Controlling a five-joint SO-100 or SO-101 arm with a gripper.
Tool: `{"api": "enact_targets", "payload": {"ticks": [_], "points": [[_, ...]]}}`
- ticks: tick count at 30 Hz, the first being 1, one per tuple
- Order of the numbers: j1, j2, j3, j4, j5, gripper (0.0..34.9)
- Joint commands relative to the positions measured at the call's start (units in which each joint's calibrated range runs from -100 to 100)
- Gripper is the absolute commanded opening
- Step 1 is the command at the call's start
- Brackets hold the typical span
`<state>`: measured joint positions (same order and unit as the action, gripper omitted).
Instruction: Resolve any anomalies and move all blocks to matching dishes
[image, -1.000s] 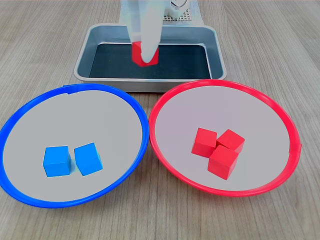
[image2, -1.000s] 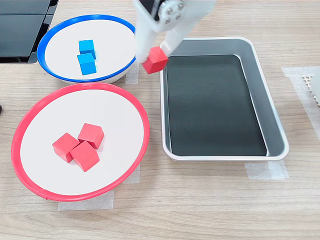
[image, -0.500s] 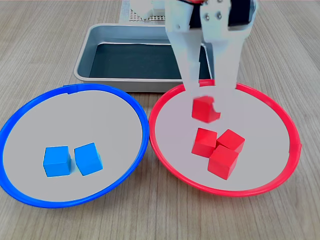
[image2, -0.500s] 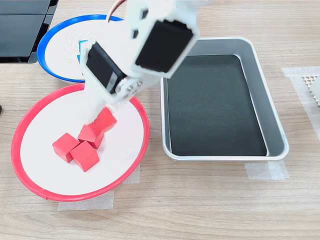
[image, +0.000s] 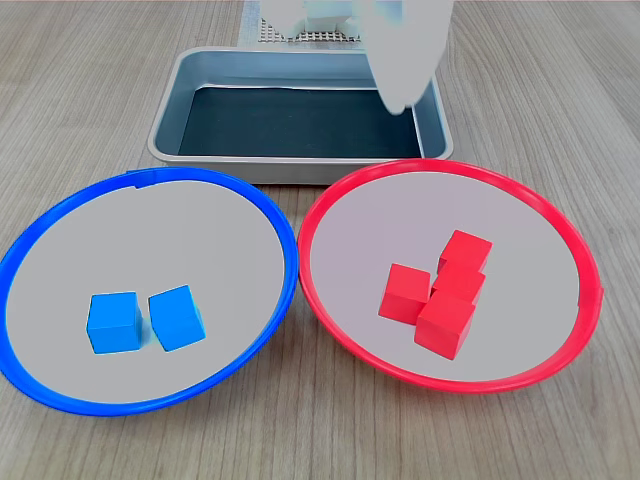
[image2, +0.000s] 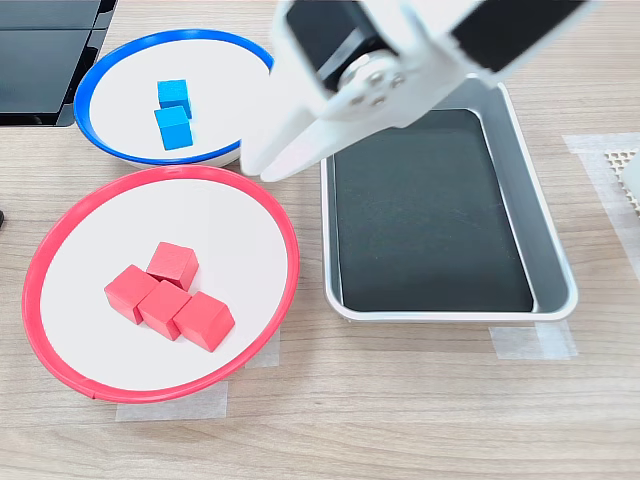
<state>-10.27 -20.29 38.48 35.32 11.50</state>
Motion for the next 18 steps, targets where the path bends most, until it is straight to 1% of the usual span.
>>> {"api": "enact_targets", "payload": {"ticks": [1, 3, 5, 7, 13, 18], "points": [[2.31, -27.09, 22.29, -7.63, -6.35, 0.0], [4.10, -41.07, 33.76, -9.03, -7.57, 0.0], [5.98, -54.04, 41.86, -5.31, -7.86, 0.0], [7.39, -61.63, 46.05, -1.10, -7.77, 0.0], [8.90, -72.72, 54.97, 6.08, -7.47, 0.0], [10.41, -78.35, 61.25, 7.81, -6.20, 0.0]]}}
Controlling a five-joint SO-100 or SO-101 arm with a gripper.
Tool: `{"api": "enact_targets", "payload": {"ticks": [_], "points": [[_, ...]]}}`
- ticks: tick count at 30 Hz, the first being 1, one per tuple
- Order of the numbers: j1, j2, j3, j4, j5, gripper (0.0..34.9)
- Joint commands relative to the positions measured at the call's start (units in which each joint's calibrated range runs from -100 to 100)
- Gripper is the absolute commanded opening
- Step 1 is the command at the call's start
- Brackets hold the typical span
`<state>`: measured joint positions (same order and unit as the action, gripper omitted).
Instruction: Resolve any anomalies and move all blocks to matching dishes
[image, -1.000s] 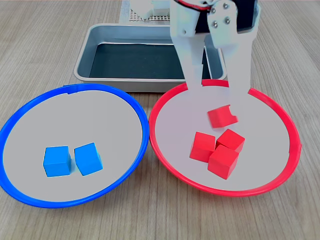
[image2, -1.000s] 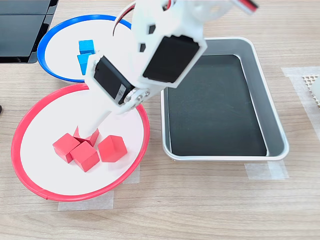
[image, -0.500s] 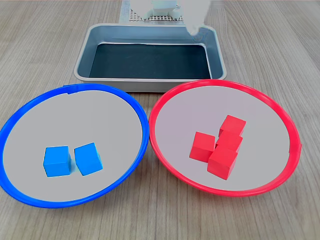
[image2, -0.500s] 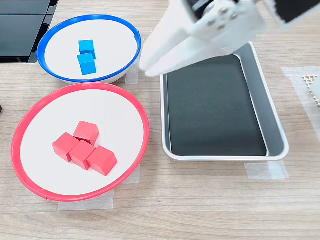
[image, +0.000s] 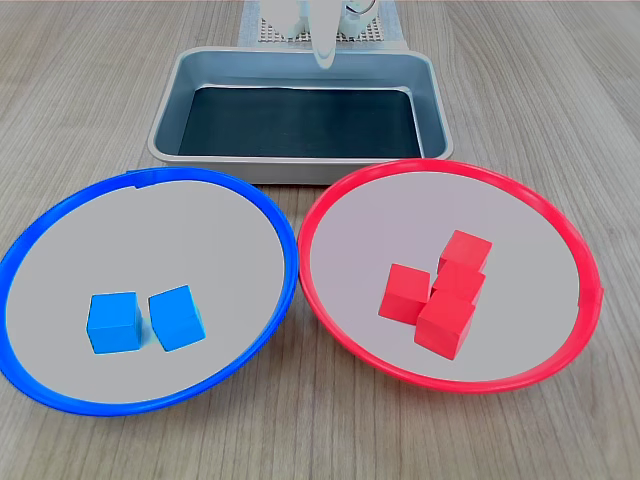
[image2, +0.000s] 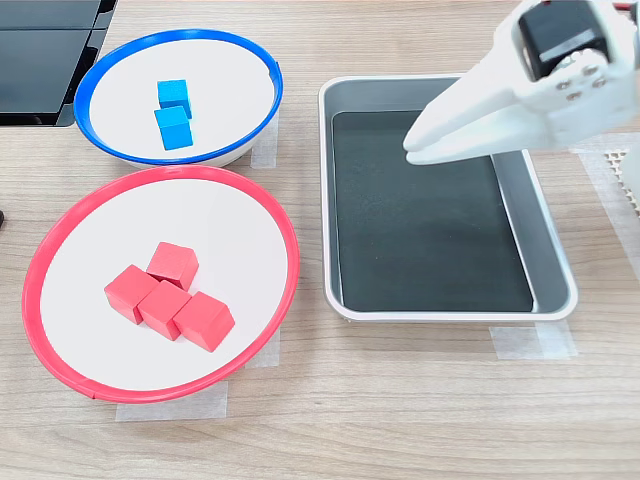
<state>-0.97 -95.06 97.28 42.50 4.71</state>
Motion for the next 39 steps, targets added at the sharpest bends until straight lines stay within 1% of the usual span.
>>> {"api": "enact_targets", "payload": {"ticks": [1, 7, 13, 16, 17, 19, 39], "points": [[1.21, -3.92, 2.72, 0.88, 0.63, 0.0], [0.27, -4.01, 2.72, 4.84, -1.71, 0.0], [3.94, -4.01, 2.72, 4.76, -4.54, 0.1], [4.13, -4.01, 2.72, 4.84, -4.59, 0.2], [4.13, -4.01, 2.72, 4.84, -4.44, 1.5], [3.94, -4.01, 2.72, 4.84, -4.35, 0.3], [3.75, -4.01, 2.72, 4.84, -4.25, 0.3]]}}
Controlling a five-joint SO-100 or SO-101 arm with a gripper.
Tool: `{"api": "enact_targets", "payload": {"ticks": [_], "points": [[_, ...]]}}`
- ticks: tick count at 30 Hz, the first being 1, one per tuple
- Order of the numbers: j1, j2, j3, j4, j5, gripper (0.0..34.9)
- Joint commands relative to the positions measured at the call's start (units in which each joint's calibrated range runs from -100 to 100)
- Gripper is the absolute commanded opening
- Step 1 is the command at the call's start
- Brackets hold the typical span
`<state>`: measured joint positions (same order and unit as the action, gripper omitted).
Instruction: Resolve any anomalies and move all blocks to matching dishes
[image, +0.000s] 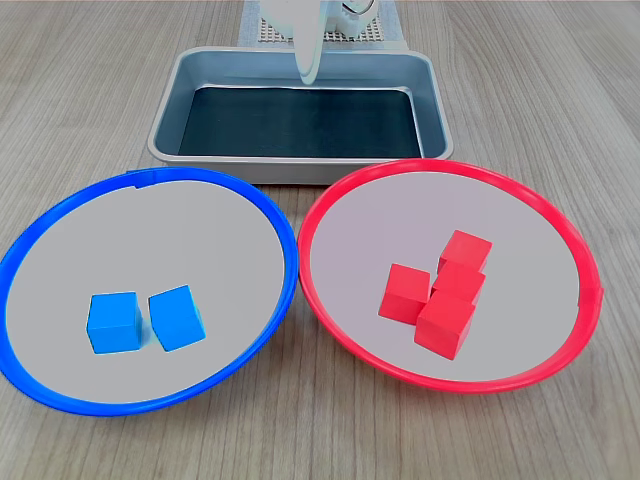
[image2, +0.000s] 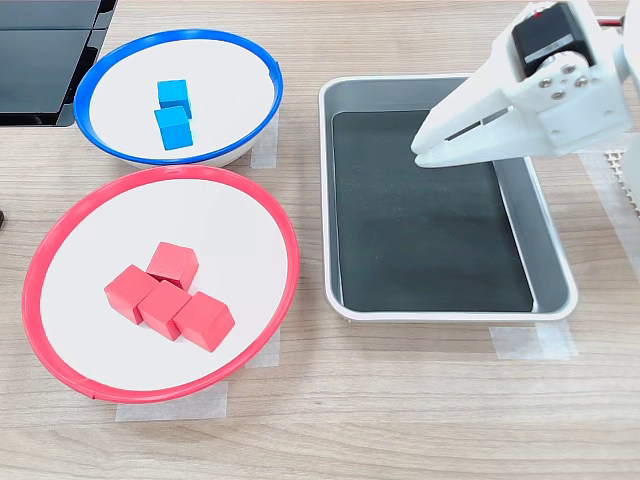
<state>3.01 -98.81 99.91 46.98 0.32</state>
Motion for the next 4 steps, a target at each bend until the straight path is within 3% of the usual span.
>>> {"api": "enact_targets", "payload": {"ticks": [1, 4], "points": [[-0.23, -0.26, 0.09, 0.36, 0.15, 0.3], [-0.23, -0.26, 0.09, 0.36, 0.15, 0.3]]}}
